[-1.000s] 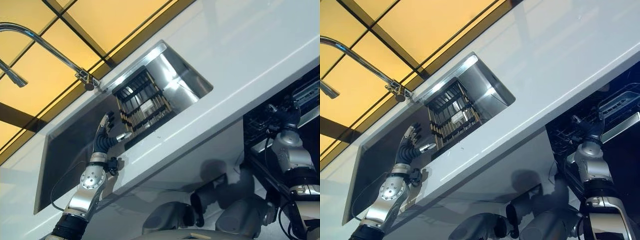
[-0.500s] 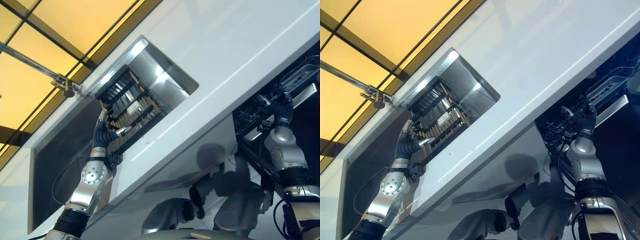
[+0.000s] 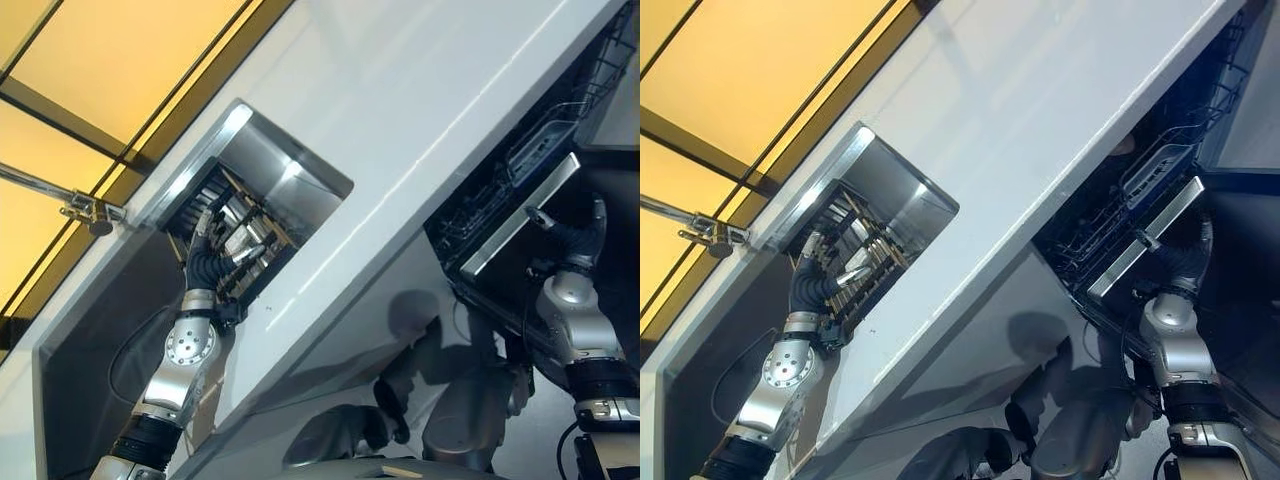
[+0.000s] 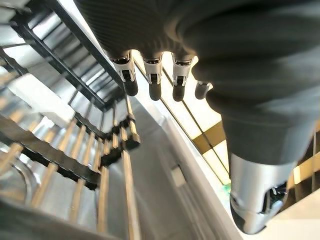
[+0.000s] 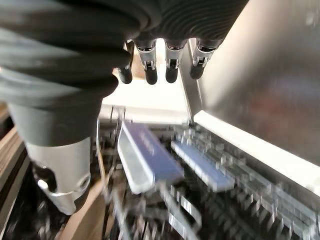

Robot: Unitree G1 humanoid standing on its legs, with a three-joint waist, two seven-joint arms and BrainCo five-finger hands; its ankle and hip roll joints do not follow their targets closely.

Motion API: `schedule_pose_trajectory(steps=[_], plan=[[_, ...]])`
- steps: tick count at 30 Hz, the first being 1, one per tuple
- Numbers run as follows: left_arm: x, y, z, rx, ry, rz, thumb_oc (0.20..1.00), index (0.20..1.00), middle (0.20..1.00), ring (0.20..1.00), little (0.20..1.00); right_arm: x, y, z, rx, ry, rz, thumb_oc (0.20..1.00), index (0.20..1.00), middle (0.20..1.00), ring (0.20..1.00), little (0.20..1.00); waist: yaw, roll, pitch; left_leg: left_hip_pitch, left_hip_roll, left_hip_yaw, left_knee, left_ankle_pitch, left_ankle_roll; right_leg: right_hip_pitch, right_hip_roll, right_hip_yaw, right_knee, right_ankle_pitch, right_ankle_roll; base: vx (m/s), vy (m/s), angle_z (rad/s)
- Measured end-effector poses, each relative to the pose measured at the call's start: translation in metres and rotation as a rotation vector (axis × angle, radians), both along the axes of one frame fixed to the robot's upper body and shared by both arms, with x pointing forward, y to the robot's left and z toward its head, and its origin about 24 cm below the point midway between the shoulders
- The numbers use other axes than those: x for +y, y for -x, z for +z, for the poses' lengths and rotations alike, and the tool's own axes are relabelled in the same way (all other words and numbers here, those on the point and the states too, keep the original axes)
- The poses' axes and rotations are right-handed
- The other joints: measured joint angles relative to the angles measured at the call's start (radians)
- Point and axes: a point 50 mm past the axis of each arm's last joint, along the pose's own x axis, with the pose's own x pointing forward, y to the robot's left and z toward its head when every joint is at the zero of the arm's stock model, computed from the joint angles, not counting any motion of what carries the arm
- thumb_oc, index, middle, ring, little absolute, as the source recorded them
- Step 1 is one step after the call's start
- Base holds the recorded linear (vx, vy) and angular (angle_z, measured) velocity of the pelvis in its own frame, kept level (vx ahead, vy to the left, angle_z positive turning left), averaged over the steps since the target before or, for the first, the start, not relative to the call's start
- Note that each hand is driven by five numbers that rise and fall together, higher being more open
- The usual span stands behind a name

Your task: Pick up plates and place into dishwasher.

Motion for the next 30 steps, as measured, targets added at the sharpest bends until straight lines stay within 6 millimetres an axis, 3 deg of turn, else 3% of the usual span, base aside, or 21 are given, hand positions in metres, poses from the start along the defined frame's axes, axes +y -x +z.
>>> schedule_pose_trajectory(steps=[9, 15, 16, 17, 18, 20, 21, 22, 23, 24, 25, 26, 30], plan=[[0.001, 0.001, 0.004, -0.031, -0.016, 0.006, 1.000, 1.000, 1.000, 1.000, 1.000, 0.000, 0.012, -0.002, -0.013, 0.030, -0.049, 1.000, 1.000, 1.000, 1.000, 1.000, -0.020, 0.004, -0.003, 0.012, 0.011, 0.027, -0.021, 0.001, -0.004, -0.014, 0.018, 0.022, -0.007, 0.001, -0.001, -0.07, -0.066, -0.08], [0.004, -0.001, 0.011, -0.067, -0.020, 0.035, 1.000, 1.000, 1.000, 1.000, 1.000, 0.009, 0.016, 0.003, -0.064, 0.052, -0.026, 1.000, 1.000, 1.000, 1.000, 1.000, -0.060, -0.004, 0.003, 0.017, 0.024, 0.024, 0.000, -0.013, -0.024, -0.044, 0.056, 0.071, 0.026, -0.024, -0.007, 0.06, -0.044, -0.20], [0.006, 0.000, 0.011, -0.067, -0.018, 0.045, 1.000, 1.000, 1.000, 1.000, 1.000, 0.012, 0.016, 0.001, -0.068, 0.044, -0.021, 1.000, 1.000, 1.000, 1.000, 1.000, -0.064, -0.017, 0.013, 0.028, 0.028, 0.008, 0.024, -0.032, -0.033, -0.060, 0.076, 0.101, 0.046, -0.040, -0.008, 0.33, 0.028, -0.74], [0.010, 0.001, 0.008, -0.061, -0.008, 0.073, 1.000, 1.000, 1.000, 1.000, 1.000, 0.016, 0.014, -0.002, -0.066, 0.025, -0.008, 1.000, 1.000, 1.000, 1.000, 1.000, -0.053, -0.027, 0.021, 0.034, 0.026, -0.065, 0.073, -0.065, -0.030, -0.069, 0.105, 0.152, 0.067, -0.054, -0.014, 0.23, 0.014, -1.18], [0.013, 0.002, 0.006, -0.052, 0.000, 0.099, 1.000, 1.000, 1.000, 1.000, 1.000, 0.022, 0.014, -0.004, -0.072, 0.009, 0.005, 1.000, 1.000, 1.000, 1.000, 1.000, -0.032, -0.043, 0.032, 0.041, 0.019, -0.131, 0.125, -0.076, -0.019, -0.065, 0.133, 0.212, 0.070, -0.050, -0.023, 0.09, 0.015, -1.43], [0.015, 0.004, 0.008, -0.066, 0.006, 0.124, 1.000, 1.000, 1.000, 1.000, 1.000, 0.029, 0.013, -0.006, -0.080, -0.001, 0.032, 1.000, 1.000, 1.000, 1.000, 1.000, -0.033, -0.067, 0.045, 0.013, -0.027, -0.236, 0.199, -0.131, 0.013, -0.074, 0.174, 0.314, 0.062, -0.052, -0.022, -0.07, 0.058, -1.31], [0.015, 0.003, 0.016, -0.105, 0.008, 0.127, 1.000, 1.000, 1.000, 1.000, 1.000, 0.030, 0.013, -0.005, -0.090, 0.003, 0.028, 1.000, 1.000, 1.000, 1.000, 1.000, -0.031, -0.067, 0.045, 0.012, -0.048, -0.225, 0.148, -0.156, 0.030, -0.103, 0.197, 0.331, 0.064, -0.045, -0.026, -0.15, 0.139, -1.15], [0.017, 0.001, 0.023, -0.136, 0.008, 0.134, 1.000, 1.000, 1.000, 1.000, 1.000, 0.030, 0.014, -0.006, -0.093, -0.004, 0.022, 1.000, 1.000, 1.000, 1.000, 1.000, -0.025, -0.076, 0.048, 0.015, -0.047, -0.211, 0.149, -0.168, 0.018, -0.117, 0.200, 0.343, 0.064, -0.039, -0.021, -0.12, 0.198, -1.02], [0.017, -0.002, 0.029, -0.161, 0.002, 0.133, 1.000, 1.000, 1.000, 1.000, 1.000, 0.028, 0.018, -0.010, -0.082, -0.001, 0.010, 1.000, 1.000, 1.000, 1.000, 1.000, -0.034, -0.088, 0.046, -0.002, -0.043, -0.186, 0.162, -0.175, 0.028, -0.123, 0.191, 0.338, 0.033, -0.041, -0.011, -0.07, 0.189, -0.73], [0.017, -0.005, 0.034, -0.179, -0.020, 0.125, 1.000, 1.000, 1.000, 1.000, 1.000, 0.025, 0.022, -0.012, -0.076, -0.001, -0.013, 1.000, 1.000, 1.000, 1.000, 1.000, -0.040, -0.080, 0.040, -0.019, -0.038, -0.173, 0.172, -0.177, 0.030, -0.139, 0.194, 0.334, 0.048, -0.048, -0.014, -0.03, 0.201, -0.48], [0.018, -0.007, 0.039, -0.197, -0.038, 0.121, 1.000, 1.000, 1.000, 1.000, 1.000, 0.023, 0.026, -0.016, -0.067, -0.006, -0.040, 1.000, 1.000, 1.000, 1.000, 1.000, -0.040, -0.092, 0.041, -0.026, -0.037, -0.159, 0.183, -0.178, 0.029, -0.155, 0.197, 0.333, 0.119, -0.050, -0.025, -0.03, 0.188, -0.32], [0.019, -0.009, 0.041, -0.206, -0.045, 0.118, 1.000, 1.000, 1.000, 1.000, 1.000, 0.019, 0.028, -0.017, -0.063, -0.008, -0.053, 1.000, 1.000, 1.000, 1.000, 1.000, -0.043, -0.099, 0.041, -0.029, -0.047, -0.150, 0.195, -0.179, 0.025, -0.157, 0.194, 0.331, 0.117, -0.035, -0.013, -0.04, 0.215, -0.32], [0.019, -0.010, 0.037, -0.184, -0.056, 0.102, 1.000, 1.000, 1.000, 1.000, 1.000, 0.012, 0.033, -0.017, -0.088, -0.031, -0.110, 1.000, 1.000, 1.000, 1.000, 1.000, -0.062, -0.097, 0.041, -0.020, -0.089, -0.143, 0.182, -0.168, 0.046, -0.162, 0.144, 0.300, 0.063, -0.015, -0.031, 0.00, 0.122, -0.29]])
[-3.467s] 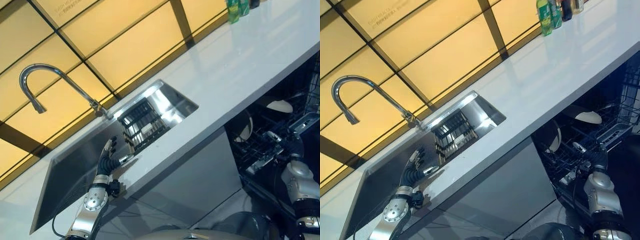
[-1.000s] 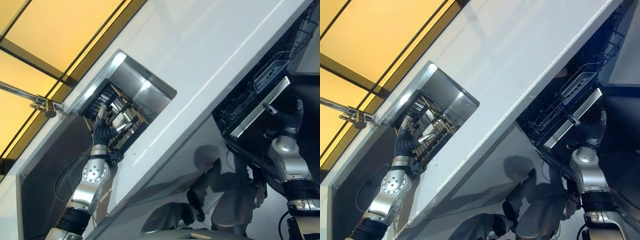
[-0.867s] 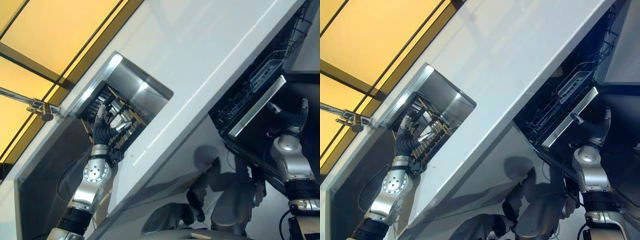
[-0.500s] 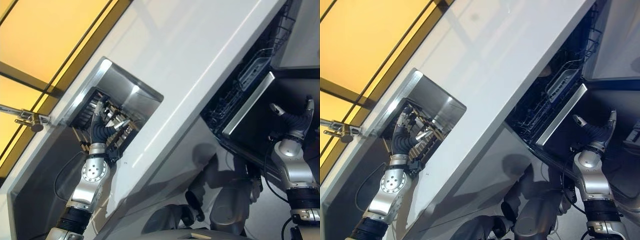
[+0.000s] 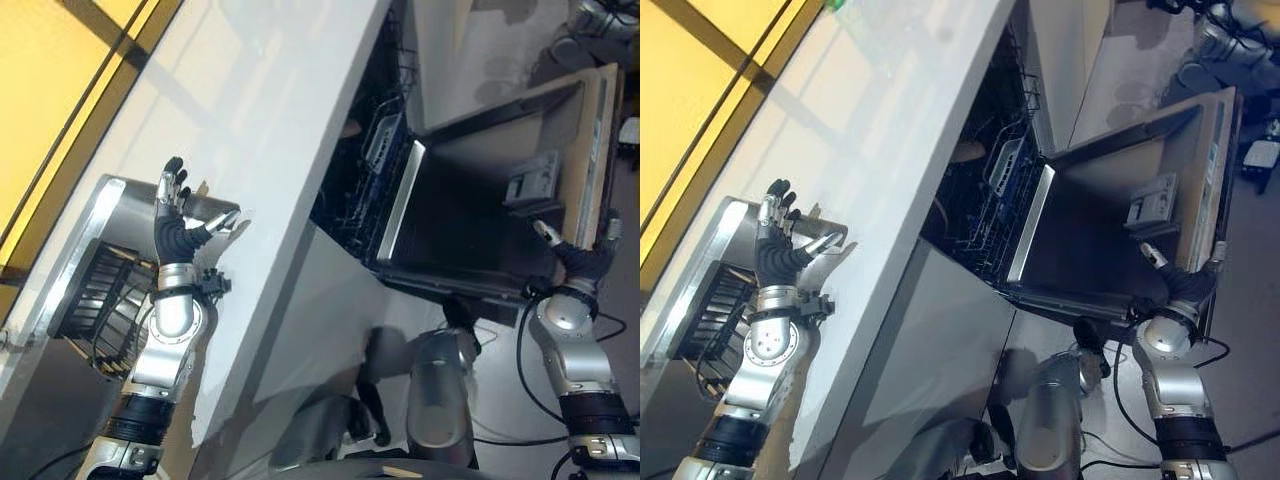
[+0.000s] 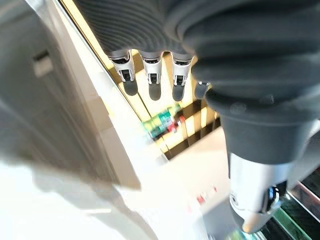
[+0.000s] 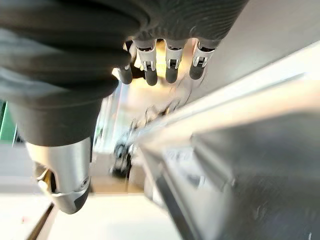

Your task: Pick up plates and place into dishwasher.

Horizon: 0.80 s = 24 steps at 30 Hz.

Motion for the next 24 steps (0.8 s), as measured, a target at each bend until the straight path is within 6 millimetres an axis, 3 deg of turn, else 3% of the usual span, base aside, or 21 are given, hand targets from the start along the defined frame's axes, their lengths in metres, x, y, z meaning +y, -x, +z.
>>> schedule_pose_trajectory(steps=[4, 5, 6, 7, 8, 9, 10, 11, 12, 14, 15, 16, 19, 22, 24], plan=[[0.003, 0.003, -0.007, 0.032, -0.004, 0.001, 1.000, 1.000, 1.000, 1.000, 1.000, 0.001, 0.004, -0.012, 0.027, -0.038, -0.028, 1.000, 1.000, 1.000, 1.000, 1.000, 0.009, 0.005, 0.000, 0.007, 0.013, 0.045, -0.006, 0.010, 0.016, 0.014, -0.045, -0.103, -0.090, 0.002, -0.001, 0.00, 0.088, -0.42], [0.005, 0.004, -0.010, 0.041, -0.003, 0.007, 1.000, 1.000, 1.000, 1.000, 1.000, 0.000, 0.006, -0.017, 0.042, -0.045, -0.039, 1.000, 1.000, 1.000, 1.000, 1.000, 0.017, 0.008, 0.001, 0.010, 0.027, 0.072, -0.004, 0.012, 0.017, -0.006, -0.052, -0.112, -0.050, 0.002, -0.012, -0.14, 0.098, -0.53], [0.007, 0.006, -0.013, 0.053, 0.000, 0.017, 1.000, 1.000, 1.000, 1.000, 1.000, -0.003, 0.009, -0.022, 0.063, -0.051, -0.052, 1.000, 1.000, 1.000, 1.000, 1.000, 0.031, 0.006, 0.002, 0.004, 0.045, 0.114, 0.009, 0.010, 0.013, -0.039, -0.045, -0.141, 0.071, -0.027, -0.062, -0.26, 0.168, -0.42], [0.009, 0.009, -0.014, 0.055, 0.004, 0.028, 1.000, 1.000, 1.000, 1.000, 1.000, -0.005, 0.010, -0.024, 0.074, -0.048, -0.065, 1.000, 1.000, 1.000, 1.000, 1.000, 0.029, -0.001, 0.006, 0.001, 0.042, 0.116, 0.040, -0.011, -0.011, -0.043, -0.043, -0.156, 0.075, -0.026, -0.041, -0.27, 0.139, -0.31], [0.012, 0.011, -0.019, 0.071, 0.003, 0.035, 1.000, 1.000, 1.000, 1.000, 1.000, -0.007, 0.013, -0.027, 0.076, -0.056, -0.088, 1.000, 1.000, 1.000, 1.000, 1.000, 0.031, 0.011, 0.004, -0.036, 0.034, 0.114, 0.083, -0.019, 0.017, -0.037, -0.033, -0.163, 0.052, -0.001, -0.045, -0.27, 0.082, -0.13], [0.009, 0.010, -0.021, 0.084, -0.003, 0.020, 1.000, 1.000, 1.000, 1.000, 1.000, -0.012, 0.017, -0.026, 0.052, -0.070, -0.123, 1.000, 1.000, 1.000, 1.000, 1.000, 0.029, 0.037, -0.004, -0.079, 0.011, 0.112, 0.101, -0.037, 0.064, -0.035, -0.004, -0.153, 0.027, -0.003, -0.024, -0.27, -0.102, -0.35], [0.008, 0.011, -0.021, 0.083, -0.001, 0.014, 1.000, 1.000, 1.000, 1.000, 1.000, -0.017, 0.020, -0.027, 0.040, -0.084, -0.152, 1.000, 1.000, 1.000, 1.000, 1.000, 0.057, 0.053, -0.009, -0.095, 0.016, 0.079, 0.099, -0.017, 0.082, -0.061, 0.021, -0.143, 0.050, -0.021, -0.019, -0.32, -0.206, -0.55], [0.010, 0.013, -0.017, 0.067, 0.009, 0.026, 1.000, 1.000, 1.000, 1.000, 1.000, -0.014, 0.022, -0.033, 0.044, -0.120, -0.156, 1.000, 1.000, 1.000, 1.000, 1.000, 0.070, 0.053, -0.009, -0.128, 0.054, 0.107, 0.129, -0.021, 0.071, -0.137, 0.036, -0.129, 0.227, -0.067, -0.111, -0.37, -0.197, -0.59], [0.013, 0.014, -0.012, 0.043, 0.006, 0.038, 1.000, 1.000, 1.000, 1.000, 1.000, -0.013, 0.023, -0.033, 0.022, -0.139, -0.156, 1.000, 1.000, 1.000, 1.000, 1.000, 0.072, 0.051, -0.016, -0.172, 0.068, 0.107, 0.142, -0.015, 0.065, -0.197, 0.029, -0.128, 0.373, -0.121, -0.168, -0.35, -0.108, -0.32], [0.019, 0.011, 0.009, -0.046, -0.018, 0.052, 1.000, 1.000, 1.000, 1.000, 1.000, -0.015, 0.025, -0.031, -0.024, -0.162, -0.157, 1.000, 1.000, 1.000, 1.000, 1.000, 0.080, 0.043, -0.010, -0.254, 0.077, 0.101, 0.189, -0.011, 0.046, -0.222, 0.031, -0.096, 0.494, -0.182, -0.152, -0.24, -0.012, 0.02], [0.022, 0.009, 0.023, -0.102, -0.041, 0.062, 1.000, 1.000, 1.000, 1.000, 1.000, -0.013, 0.025, -0.033, -0.039, -0.192, -0.157, 1.000, 1.000, 1.000, 1.000, 1.000, 0.088, 0.025, 0.002, -0.281, 0.072, 0.100, 0.229, -0.020, 0.029, -0.165, 0.016, -0.096, 0.423, -0.254, -0.089, -0.11, 0.007, -0.07], [0.023, 0.006, 0.030, -0.134, -0.047, 0.069, 1.000, 1.000, 1.000, 1.000, 1.000, -0.012, 0.019, -0.034, -0.045, -0.221, -0.150, 1.000, 1.000, 1.000, 1.000, 1.000, 0.094, 0.028, 0.011, -0.320, 0.078, 0.098, 0.266, -0.030, 0.013, -0.200, 0.025, -0.098, 0.425, -0.242, -0.030, -0.10, 0.010, -0.19], [0.031, 0.002, 0.033, -0.111, -0.104, 0.102, 1.000, 1.000, 1.000, 1.000, 1.000, -0.005, 0.008, -0.040, -0.065, -0.320, -0.121, 1.000, 1.000, 1.000, 1.000, 1.000, 0.079, 0.028, 0.011, -0.356, 0.078, 0.067, 0.323, -0.050, 0.002, -0.239, 0.058, -0.076, 0.481, -0.251, -0.040, -0.05, -0.032, -0.24], [0.037, 0.001, 0.037, -0.120, -0.105, 0.140, 1.000, 1.000, 1.000, 1.000, 1.000, -0.007, 0.012, -0.050, -0.098, -0.432, -0.098, 1.000, 1.000, 1.000, 1.000, 1.000, 0.075, 0.041, 0.002, -0.420, 0.085, 0.042, 0.382, -0.066, 0.003, -0.287, 0.077, -0.069, 0.517, -0.252, -0.043, -0.08, -0.074, -0.08], [0.040, 0.000, 0.055, -0.180, -0.134, 0.151, 1.000, 1.000, 1.000, 1.000, 1.000, -0.004, 0.009, -0.048, -0.151, -0.502, -0.046, 1.000, 1.000, 1.000, 1.000, 1.000, 0.080, 0.041, 0.002, -0.493, 0.082, 0.042, 0.452, -0.079, 0.003, -0.365, 0.077, -0.061, 0.601, -0.275, -0.056, -0.10, -0.083, 0.14]])
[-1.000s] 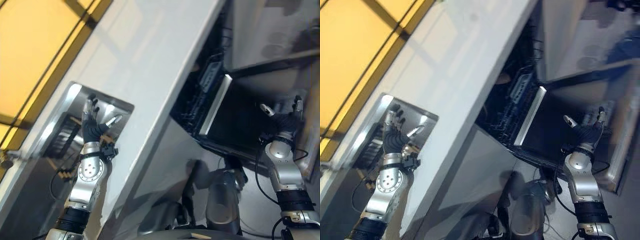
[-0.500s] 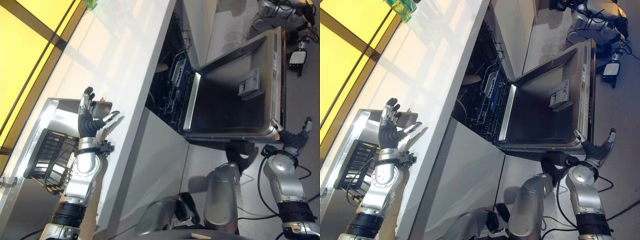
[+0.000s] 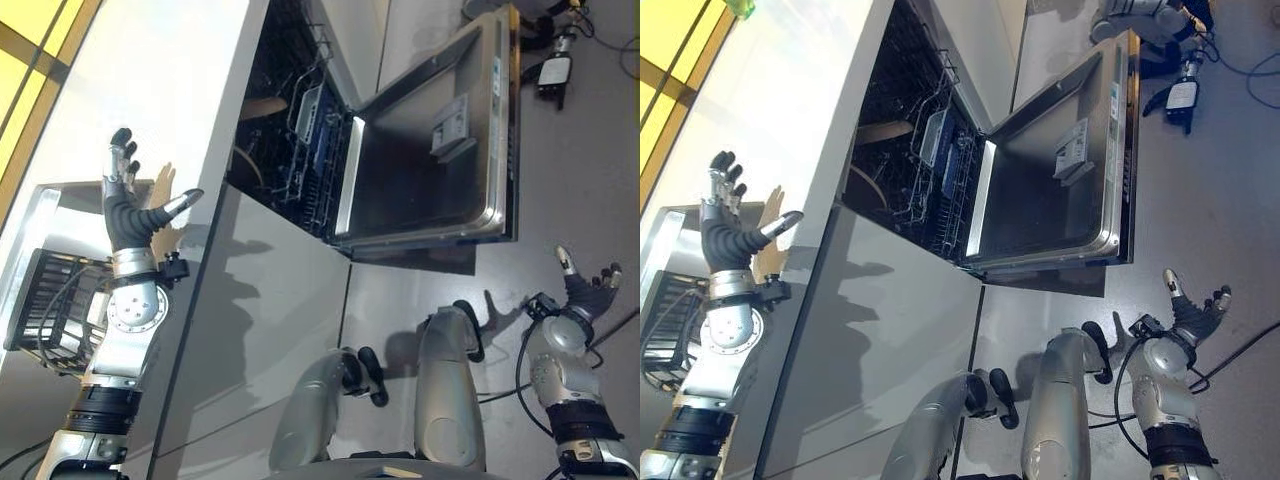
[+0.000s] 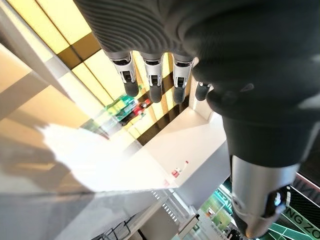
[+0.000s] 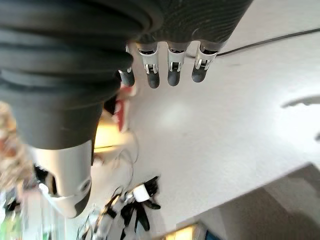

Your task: Pick up plates and place into dishwasher.

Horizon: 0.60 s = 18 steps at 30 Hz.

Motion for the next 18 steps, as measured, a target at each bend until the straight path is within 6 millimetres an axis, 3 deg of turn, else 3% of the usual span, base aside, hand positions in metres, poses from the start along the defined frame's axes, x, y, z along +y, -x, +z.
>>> schedule_pose_trajectory(steps=[2, 6, 11, 14, 18], plan=[[0.006, 0.000, 0.015, -0.051, -0.016, 0.026, 1.000, 1.000, 1.000, 1.000, 1.000, 0.004, -0.012, 0.003, -0.065, -0.074, 0.062, 1.000, 1.000, 1.000, 1.000, 1.000, 0.005, 0.004, -0.003, -0.069, -0.005, 0.007, 0.046, -0.002, -0.002, -0.081, 0.000, 0.023, 0.055, -0.006, 0.004, -0.07, -0.071, 0.06], [0.013, 0.000, 0.025, -0.070, -0.035, 0.063, 1.000, 1.000, 1.000, 1.000, 1.000, 0.015, -0.036, 0.010, -0.121, -0.123, 0.160, 1.000, 1.000, 1.000, 1.000, 1.000, 0.008, 0.013, -0.009, -0.134, -0.006, 0.012, 0.091, -0.002, -0.002, -0.153, 0.004, 0.040, 0.104, -0.006, 0.003, -0.06, -0.072, 0.02], [0.015, -0.001, 0.037, -0.097, -0.063, 0.070, 1.000, 1.000, 1.000, 1.000, 1.000, 0.007, -0.063, 0.036, -0.193, -0.113, 0.266, 1.000, 1.000, 1.000, 1.000, 1.000, 0.040, 0.029, -0.021, -0.215, -0.008, 0.006, 0.162, -0.014, -0.017, -0.248, 0.006, 0.053, 0.203, -0.036, -0.015, -0.04, -0.073, 0.10], [0.014, -0.001, 0.036, -0.091, -0.062, 0.063, 1.000, 1.000, 1.000, 1.000, 1.000, 0.006, -0.077, 0.053, -0.226, -0.106, 0.350, 1.000, 1.000, 1.000, 1.000, 1.000, 0.063, 0.033, -0.025, -0.240, -0.010, -0.005, 0.182, -0.018, -0.024, -0.271, 0.010, 0.054, 0.241, -0.050, -0.024, -0.03, -0.073, 0.06], [-0.014, -0.004, 0.018, -0.052, -0.014, -0.044, 1.000, 1.000, 1.000, 1.000, 1.000, 0.015, -0.092, 0.077, -0.279, -0.058, 0.471, 1.000, 1.000, 1.000, 1.000, 1.000, 0.073, 0.035, -0.026, -0.261, -0.022, -0.039, 0.191, -0.021, -0.028, -0.288, 0.017, 0.041, 0.262, -0.058, -0.037, -0.01, -0.047, 0.07]])
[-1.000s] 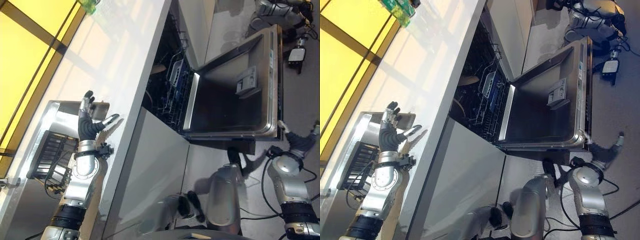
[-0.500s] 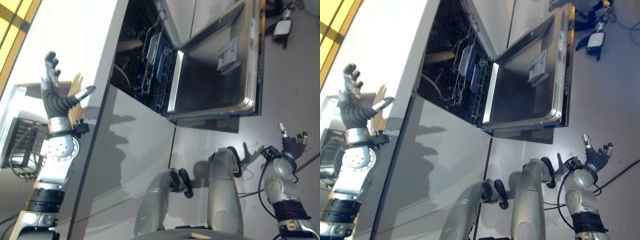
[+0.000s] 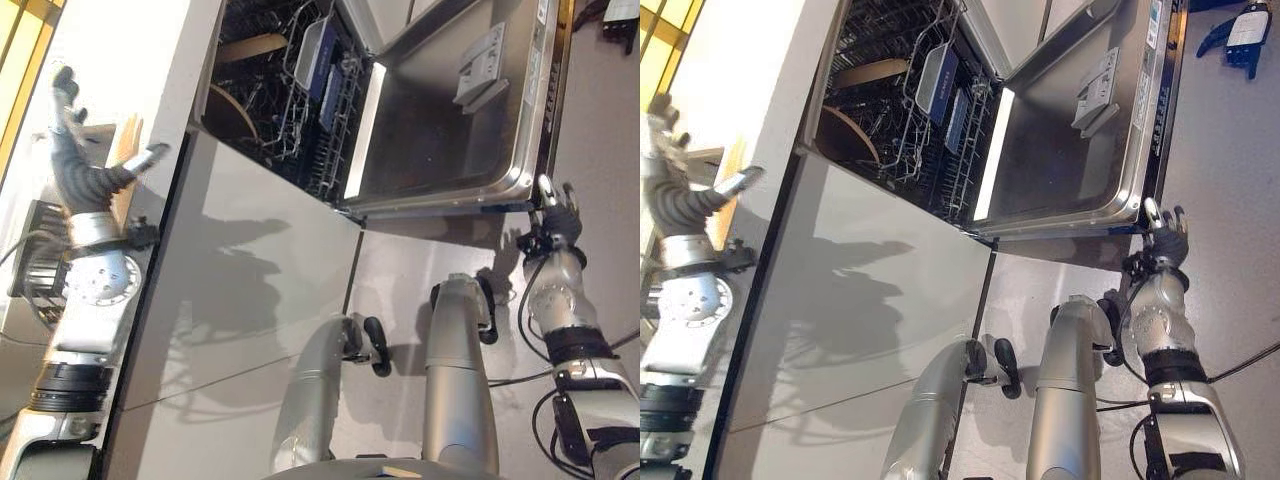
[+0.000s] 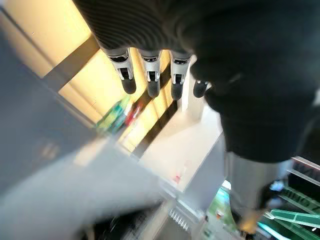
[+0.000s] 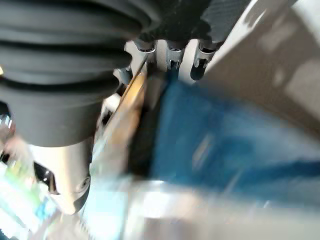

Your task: Pick up plates and place into dishwasher.

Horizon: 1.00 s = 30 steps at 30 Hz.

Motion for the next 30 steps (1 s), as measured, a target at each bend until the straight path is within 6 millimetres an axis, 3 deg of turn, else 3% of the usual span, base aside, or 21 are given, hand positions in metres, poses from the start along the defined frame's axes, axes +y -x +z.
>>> schedule_pose_trajectory(steps=[9, 16, 21, 30], plan=[[-0.002, 0.001, -0.002, -0.007, 0.030, -0.018, 1.000, 1.000, 1.000, 1.000, 1.000, 0.004, -0.002, -0.002, 0.069, 0.105, 0.122, 1.000, 1.000, 1.000, 1.000, 1.000, 0.012, -0.002, 0.001, -0.014, -0.003, -0.051, -0.002, 0.000, 0.000, -0.011, 0.017, -0.031, 0.015, -0.006, -0.034, 0.00, -0.046, 0.01], [-0.001, -0.003, -0.002, 0.028, 0.006, -0.049, 1.000, 1.000, 1.000, 1.000, 1.000, 0.000, 0.000, -0.010, 0.263, 0.248, 0.228, 1.000, 1.000, 1.000, 1.000, 1.000, 0.012, -0.017, 0.013, 0.029, 0.010, -0.120, -0.019, 0.013, -0.020, 0.058, 0.018, -0.118, 0.009, -0.030, -0.080, 0.00, -0.103, 0.12], [-0.001, -0.004, 0.001, 0.024, 0.003, -0.046, 1.000, 1.000, 1.000, 1.000, 1.000, 0.005, 0.000, -0.017, 0.300, 0.271, 0.268, 1.000, 1.000, 1.000, 1.000, 1.000, 0.013, -0.032, 0.024, 0.048, 0.022, -0.169, -0.033, 0.016, -0.021, 0.095, 0.024, -0.167, -0.004, -0.043, -0.104, -0.01, -0.046, 0.10], [-0.013, -0.011, -0.005, 0.065, -0.006, -0.116, 1.000, 1.000, 1.000, 1.000, 1.000, 0.020, 0.002, -0.029, 0.319, 0.282, 0.339, 1.000, 1.000, 1.000, 1.000, 1.000, 0.021, -0.063, 0.047, 0.150, 0.035, -0.206, -0.072, 0.018, -0.024, 0.221, 0.030, -0.216, -0.054, -0.048, -0.114, 0.04, 0.019, 0.04]])
